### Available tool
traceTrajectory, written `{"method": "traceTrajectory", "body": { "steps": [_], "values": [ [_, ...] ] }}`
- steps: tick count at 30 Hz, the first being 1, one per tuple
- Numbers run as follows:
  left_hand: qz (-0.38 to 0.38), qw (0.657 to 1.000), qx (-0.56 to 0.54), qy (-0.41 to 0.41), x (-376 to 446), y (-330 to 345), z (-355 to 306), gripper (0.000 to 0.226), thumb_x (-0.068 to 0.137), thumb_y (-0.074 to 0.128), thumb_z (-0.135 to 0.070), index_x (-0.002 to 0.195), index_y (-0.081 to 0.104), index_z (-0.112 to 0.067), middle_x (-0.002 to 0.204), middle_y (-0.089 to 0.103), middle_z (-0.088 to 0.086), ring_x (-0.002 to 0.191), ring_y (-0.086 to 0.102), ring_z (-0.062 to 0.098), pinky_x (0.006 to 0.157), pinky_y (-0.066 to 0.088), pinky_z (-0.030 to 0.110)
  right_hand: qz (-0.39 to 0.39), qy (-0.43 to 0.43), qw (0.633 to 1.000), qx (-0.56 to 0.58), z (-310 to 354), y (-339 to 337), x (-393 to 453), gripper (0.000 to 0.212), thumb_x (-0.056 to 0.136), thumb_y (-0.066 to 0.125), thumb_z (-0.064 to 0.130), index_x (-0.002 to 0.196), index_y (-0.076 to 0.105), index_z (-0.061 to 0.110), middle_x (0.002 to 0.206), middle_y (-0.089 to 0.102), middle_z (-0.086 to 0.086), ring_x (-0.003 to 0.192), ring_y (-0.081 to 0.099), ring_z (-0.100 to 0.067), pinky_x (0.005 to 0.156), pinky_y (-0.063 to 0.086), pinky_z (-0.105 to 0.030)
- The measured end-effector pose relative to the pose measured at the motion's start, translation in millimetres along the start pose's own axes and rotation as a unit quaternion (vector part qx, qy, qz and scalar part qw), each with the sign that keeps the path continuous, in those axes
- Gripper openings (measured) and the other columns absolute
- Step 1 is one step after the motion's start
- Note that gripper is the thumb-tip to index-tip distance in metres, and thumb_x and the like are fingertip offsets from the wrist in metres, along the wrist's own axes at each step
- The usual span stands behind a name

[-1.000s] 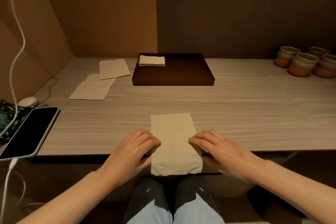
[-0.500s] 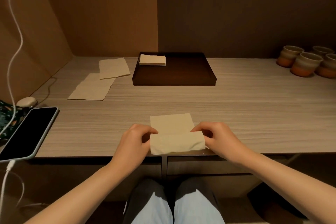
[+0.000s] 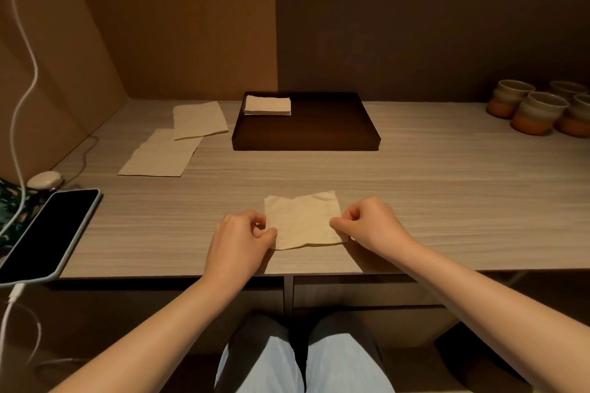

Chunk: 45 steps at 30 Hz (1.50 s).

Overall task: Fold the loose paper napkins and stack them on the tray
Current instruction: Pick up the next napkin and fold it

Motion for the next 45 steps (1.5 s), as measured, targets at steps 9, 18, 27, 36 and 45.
{"method": "traceTrajectory", "body": {
  "steps": [9, 18, 27, 36, 45],
  "values": [
    [0.005, 1.000, 0.016, 0.015, 4.1, 3.0, 1.8, 0.009, 0.084, 0.066, -0.032, 0.088, 0.067, -0.024, 0.073, 0.063, -0.005, 0.074, 0.059, 0.010, 0.063, 0.053, 0.030, 0.005, 0.006, 1.000, -0.004, 3.0, -0.3, -1.3, 0.034, 0.086, 0.071, 0.030, 0.064, 0.072, 0.005, 0.067, 0.069, 0.000, 0.066, 0.061, -0.008, 0.058, 0.045, -0.023],
    [0.001, 0.995, 0.069, 0.079, -4.1, -1.1, -9.6, 0.027, 0.087, 0.062, -0.036, 0.110, 0.060, -0.022, 0.094, 0.055, -0.009, 0.089, 0.053, 0.008, 0.076, 0.050, 0.028, -0.002, 0.003, 1.000, -0.005, 5.3, -2.2, -3.5, 0.034, 0.085, 0.074, 0.028, 0.060, 0.071, 0.006, 0.062, 0.067, 0.003, 0.065, 0.061, -0.004, 0.054, 0.038, -0.017],
    [0.128, 0.911, 0.246, 0.304, -66.0, 48.4, -52.1, 0.066, 0.094, 0.022, -0.058, 0.150, 0.026, -0.022, 0.157, 0.020, 0.000, 0.145, 0.013, 0.016, 0.116, 0.011, 0.038, -0.006, -0.004, 1.000, -0.020, 5.3, 0.3, -1.2, 0.030, 0.086, 0.072, 0.030, 0.065, 0.071, 0.008, 0.065, 0.067, 0.004, 0.069, 0.061, -0.008, 0.059, 0.044, -0.022],
    [0.139, 0.905, 0.244, 0.319, -65.3, 48.2, -45.6, 0.065, 0.095, 0.027, -0.056, 0.152, 0.012, -0.029, 0.159, 0.007, -0.007, 0.145, -0.003, 0.009, 0.115, -0.005, 0.041, -0.068, -0.209, 0.963, -0.154, 59.0, 0.5, -39.4, 0.046, 0.100, 0.037, 0.038, 0.142, 0.041, 0.019, 0.139, 0.046, 0.001, 0.121, 0.050, -0.015, 0.098, 0.046, -0.033],
    [0.100, 0.892, 0.264, 0.353, -72.5, 46.5, -49.2, 0.066, 0.077, 0.070, -0.032, 0.138, 0.049, -0.018, 0.141, 0.050, 0.001, 0.133, 0.043, 0.020, 0.110, 0.023, 0.050, -0.020, -0.325, 0.873, -0.363, 33.7, 63.8, -67.3, 0.069, 0.099, 0.026, 0.054, 0.144, 0.042, 0.006, 0.150, 0.041, -0.013, 0.140, 0.036, -0.023, 0.113, 0.027, -0.043]
  ]
}}
Point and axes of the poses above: each hand's wrist, its own x-axis towards the middle knuckle, its own y-axis out of the palm, z = x × y, the point moved 10 cm from there along x, towards the middle knuckle
